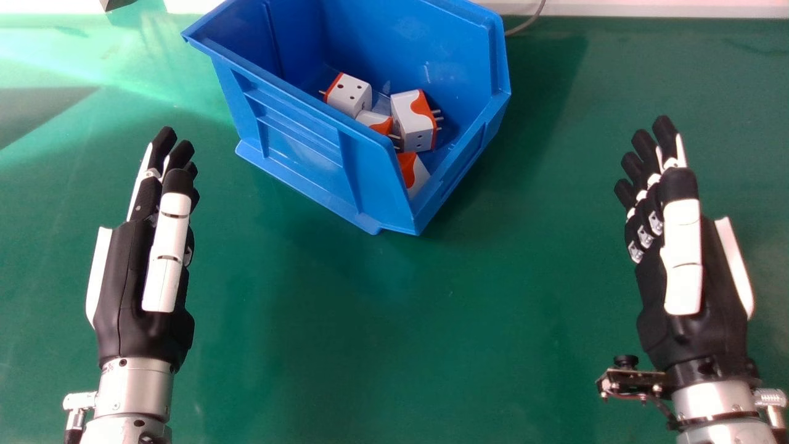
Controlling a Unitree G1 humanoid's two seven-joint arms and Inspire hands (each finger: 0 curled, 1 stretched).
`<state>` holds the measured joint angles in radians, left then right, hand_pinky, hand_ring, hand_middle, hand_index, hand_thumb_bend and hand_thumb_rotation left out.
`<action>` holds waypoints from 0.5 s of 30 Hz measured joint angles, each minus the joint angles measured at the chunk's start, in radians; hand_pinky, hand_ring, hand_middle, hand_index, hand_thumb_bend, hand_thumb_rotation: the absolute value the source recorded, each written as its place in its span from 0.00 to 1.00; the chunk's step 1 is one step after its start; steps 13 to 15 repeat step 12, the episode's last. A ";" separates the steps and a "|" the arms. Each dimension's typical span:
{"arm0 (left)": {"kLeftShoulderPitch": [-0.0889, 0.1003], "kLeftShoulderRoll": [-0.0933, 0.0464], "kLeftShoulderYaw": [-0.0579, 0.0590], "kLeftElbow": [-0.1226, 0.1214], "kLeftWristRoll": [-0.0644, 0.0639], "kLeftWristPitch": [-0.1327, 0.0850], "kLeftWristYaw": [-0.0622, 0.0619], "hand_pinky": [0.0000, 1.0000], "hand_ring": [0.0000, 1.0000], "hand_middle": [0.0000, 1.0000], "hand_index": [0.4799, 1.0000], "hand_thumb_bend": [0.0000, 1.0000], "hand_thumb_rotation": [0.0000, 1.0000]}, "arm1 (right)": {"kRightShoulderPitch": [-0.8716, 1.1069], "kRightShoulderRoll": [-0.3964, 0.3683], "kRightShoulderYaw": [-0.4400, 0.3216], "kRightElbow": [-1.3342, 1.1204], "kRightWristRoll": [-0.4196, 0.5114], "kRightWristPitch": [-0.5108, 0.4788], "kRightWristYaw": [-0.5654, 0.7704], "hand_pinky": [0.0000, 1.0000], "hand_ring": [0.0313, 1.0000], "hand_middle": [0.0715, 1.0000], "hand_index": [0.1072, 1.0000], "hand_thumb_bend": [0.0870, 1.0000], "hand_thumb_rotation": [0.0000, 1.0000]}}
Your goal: Pick all objects and put in blue box
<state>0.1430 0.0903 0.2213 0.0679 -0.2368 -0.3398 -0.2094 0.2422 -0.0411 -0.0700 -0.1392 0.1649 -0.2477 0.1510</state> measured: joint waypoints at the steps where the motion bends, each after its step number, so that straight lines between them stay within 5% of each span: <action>1: -0.002 0.001 0.000 0.000 0.000 0.001 0.000 1.00 0.97 0.96 0.91 0.54 0.81 | -0.002 0.000 0.000 0.003 0.000 0.000 -0.001 1.00 1.00 1.00 1.00 0.40 1.00; 15: -0.030 0.002 -0.001 0.017 0.002 0.000 -0.001 0.99 0.98 0.96 0.91 0.52 0.82 | -0.034 -0.001 -0.008 0.023 0.001 0.001 0.000 1.00 1.00 1.00 1.00 0.39 1.00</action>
